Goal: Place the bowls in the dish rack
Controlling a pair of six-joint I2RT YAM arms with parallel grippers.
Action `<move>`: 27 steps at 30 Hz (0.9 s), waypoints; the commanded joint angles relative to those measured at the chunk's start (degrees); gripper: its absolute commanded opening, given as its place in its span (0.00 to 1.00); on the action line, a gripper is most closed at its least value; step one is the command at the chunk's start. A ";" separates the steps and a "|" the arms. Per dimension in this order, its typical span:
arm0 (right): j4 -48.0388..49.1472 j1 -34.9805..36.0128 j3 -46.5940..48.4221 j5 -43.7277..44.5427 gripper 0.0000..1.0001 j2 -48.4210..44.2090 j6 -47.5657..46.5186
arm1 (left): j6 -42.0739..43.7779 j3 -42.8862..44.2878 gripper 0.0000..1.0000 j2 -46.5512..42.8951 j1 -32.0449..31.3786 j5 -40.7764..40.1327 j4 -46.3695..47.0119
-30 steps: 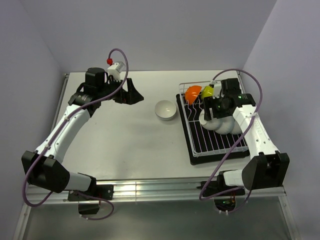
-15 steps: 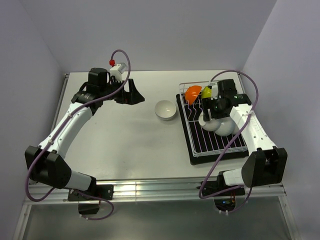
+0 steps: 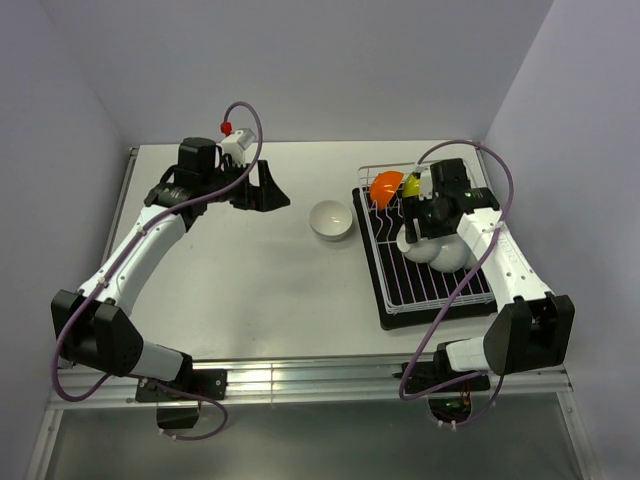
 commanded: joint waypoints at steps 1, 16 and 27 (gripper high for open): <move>1.77 0.92 0.44 1.05 0.09 -2.02 1.56 | 0.27 0.06 1.00 -0.39 -0.26 1.02 1.47; 0.71 1.10 0.97 2.53 0.00 -4.48 6.31 | -0.96 0.06 0.99 0.57 -0.26 1.46 2.52; 1.85 1.45 1.49 2.80 0.00 -3.69 7.01 | 0.79 -2.23 1.00 -0.31 -5.00 0.67 8.67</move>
